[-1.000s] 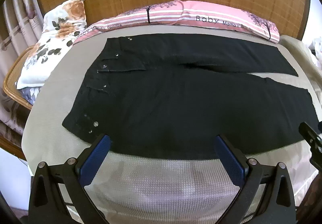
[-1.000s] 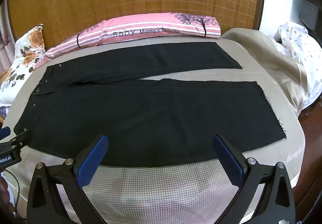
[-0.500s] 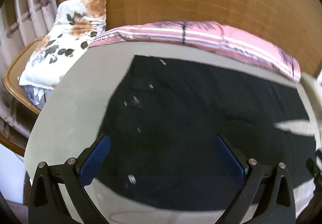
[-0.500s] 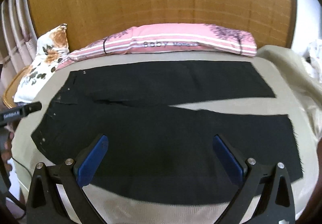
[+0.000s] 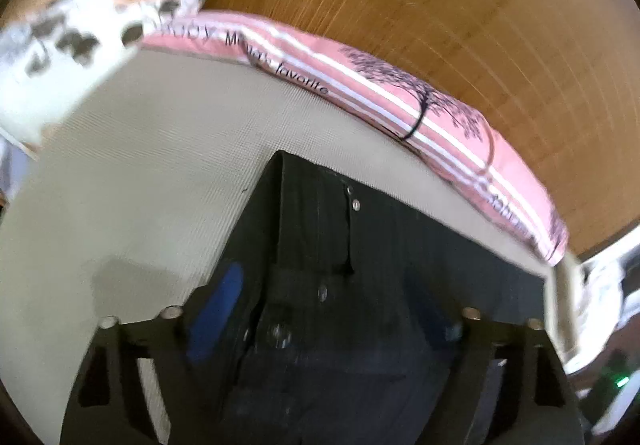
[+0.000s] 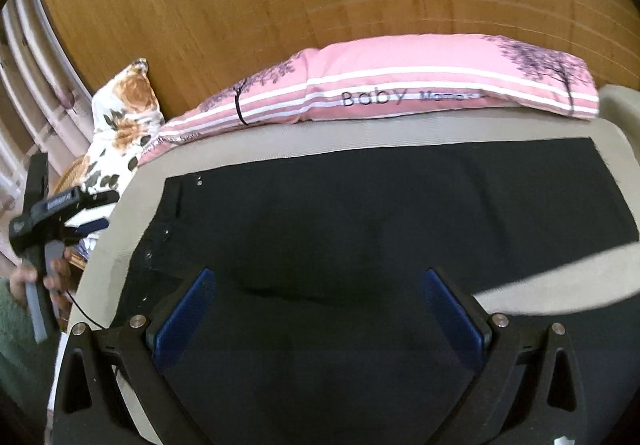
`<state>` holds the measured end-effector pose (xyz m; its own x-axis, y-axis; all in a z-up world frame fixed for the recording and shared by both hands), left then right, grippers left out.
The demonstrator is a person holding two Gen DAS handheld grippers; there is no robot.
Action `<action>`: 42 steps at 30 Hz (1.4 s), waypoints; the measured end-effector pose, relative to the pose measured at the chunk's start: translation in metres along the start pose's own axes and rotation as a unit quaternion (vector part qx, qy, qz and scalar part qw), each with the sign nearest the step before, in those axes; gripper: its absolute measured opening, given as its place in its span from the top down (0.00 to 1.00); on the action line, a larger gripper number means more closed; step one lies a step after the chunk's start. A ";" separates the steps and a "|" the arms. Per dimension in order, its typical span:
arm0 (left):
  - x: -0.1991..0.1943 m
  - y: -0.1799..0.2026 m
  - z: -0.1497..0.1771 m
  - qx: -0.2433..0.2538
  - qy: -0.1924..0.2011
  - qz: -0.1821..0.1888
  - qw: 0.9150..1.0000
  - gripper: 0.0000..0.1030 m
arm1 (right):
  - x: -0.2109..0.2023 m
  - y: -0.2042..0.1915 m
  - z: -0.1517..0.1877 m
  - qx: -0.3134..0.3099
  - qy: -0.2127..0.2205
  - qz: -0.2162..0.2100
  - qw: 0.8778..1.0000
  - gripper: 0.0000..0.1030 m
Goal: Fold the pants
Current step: 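Lower the left gripper onto the jeans waistband and close on it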
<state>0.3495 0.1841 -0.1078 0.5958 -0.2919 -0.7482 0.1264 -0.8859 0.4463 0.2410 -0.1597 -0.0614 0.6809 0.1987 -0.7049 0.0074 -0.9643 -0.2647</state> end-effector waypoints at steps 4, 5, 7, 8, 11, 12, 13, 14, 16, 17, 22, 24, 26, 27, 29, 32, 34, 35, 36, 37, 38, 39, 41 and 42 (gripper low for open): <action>0.034 -0.009 -0.018 -0.027 -0.027 0.042 0.998 0.40 | 0.032 -0.005 -0.001 -0.013 -0.024 0.006 1.000 0.00; 0.041 -0.010 -0.020 -0.028 -0.033 0.049 0.998 0.43 | 0.040 -0.006 -0.001 -0.015 -0.029 0.008 0.999 0.00; 0.057 -0.016 -0.024 -0.035 -0.044 0.053 0.997 0.47 | 0.053 -0.008 -0.001 -0.015 -0.040 0.007 0.999 0.00; 0.061 -0.019 -0.025 -0.038 -0.047 0.054 0.997 0.47 | 0.059 -0.009 0.000 -0.015 -0.044 0.005 0.999 0.00; 0.077 -0.029 -0.030 -0.049 -0.053 0.059 0.996 0.48 | 0.078 -0.012 -0.002 -0.022 -0.055 0.003 0.998 0.00; 0.081 -0.030 -0.033 -0.052 -0.054 0.065 0.995 0.50 | 0.084 -0.014 -0.003 -0.026 -0.056 0.002 0.998 0.00; 0.084 -0.032 -0.034 -0.056 -0.054 0.072 0.994 0.54 | 0.090 -0.017 -0.005 -0.029 -0.058 0.000 0.998 0.00; 0.087 -0.032 -0.035 -0.060 -0.057 0.081 0.993 0.56 | 0.094 -0.018 -0.006 -0.032 -0.060 -0.001 0.998 0.00; 0.093 -0.029 -0.037 -0.062 -0.065 0.101 0.991 0.60 | 0.103 -0.022 -0.009 -0.038 -0.063 -0.005 0.997 0.00; 0.096 -0.027 -0.038 -0.058 -0.068 0.106 0.990 0.61 | 0.106 -0.024 -0.010 -0.042 -0.064 -0.006 0.997 0.00; 0.111 -0.021 -0.039 -0.052 -0.088 0.122 0.987 0.67 | 0.121 -0.036 -0.022 -0.061 -0.063 -0.018 0.996 0.00; 0.114 -0.019 -0.039 -0.060 -0.093 0.136 0.985 0.69 | 0.125 -0.039 -0.027 -0.066 -0.061 -0.026 0.996 0.00; 0.116 -0.014 -0.039 -0.056 -0.095 0.152 0.982 0.71 | 0.129 -0.042 -0.032 -0.071 -0.062 -0.037 0.995 0.00; 0.116 -0.012 -0.039 -0.053 -0.094 0.159 0.981 0.71 | 0.132 -0.042 -0.034 -0.074 -0.063 -0.044 0.994 0.00; 0.115 -0.007 -0.038 -0.040 -0.094 0.168 0.981 0.71 | 0.138 -0.041 -0.041 -0.077 -0.064 -0.051 0.994 0.00; 0.123 -0.005 -0.035 -0.029 -0.111 0.172 0.978 0.71 | 0.145 -0.036 -0.047 -0.078 -0.067 -0.054 0.993 0.00; 0.131 -0.005 -0.034 -0.032 -0.122 0.176 0.976 0.71 | 0.149 -0.033 -0.050 -0.081 -0.067 -0.055 0.993 0.00; 0.136 -0.003 -0.035 -0.035 -0.124 0.179 0.975 0.71 | 0.152 -0.032 -0.051 -0.082 -0.069 -0.056 0.993 0.00; 0.137 -0.002 -0.037 -0.038 -0.121 0.182 0.975 0.71 | 0.154 -0.032 -0.051 -0.083 -0.071 -0.060 0.992 0.00; 0.139 -0.001 -0.041 -0.039 -0.115 0.182 0.976 0.71 | 0.158 -0.031 -0.051 -0.084 -0.074 -0.066 0.991 0.00; 0.141 0.000 -0.043 -0.043 -0.113 0.180 0.976 0.71 | 0.160 -0.029 -0.051 -0.085 -0.078 -0.069 0.991 0.00; 0.142 -0.001 -0.045 -0.050 -0.113 0.181 0.976 0.71 | 0.164 -0.028 -0.050 -0.088 -0.082 -0.074 0.990 0.00; 0.142 -0.004 -0.045 -0.061 -0.101 0.177 0.977 0.77 | 0.170 -0.025 -0.050 -0.095 -0.092 -0.084 0.988 0.00; 0.141 -0.005 -0.044 -0.053 -0.092 0.165 0.981 0.88 | 0.174 -0.023 -0.050 -0.106 -0.099 -0.090 0.985 0.00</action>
<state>0.4677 0.1639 -0.1936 0.4657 -0.6257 -0.6259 0.0375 -0.6926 0.7203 0.3965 -0.1121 -0.1452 0.4979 0.3792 -0.7799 0.2811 -0.9213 -0.2686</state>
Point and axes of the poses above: each gripper's, at about its wrist camera, not at the fingertips, and x roughly the way its jaws point, y to its right, z to its underside, the point moved 9 cm from there along x, roughly the way its jaws point, and after that the axes turned 8 degrees about y, right-handed, at the moved point
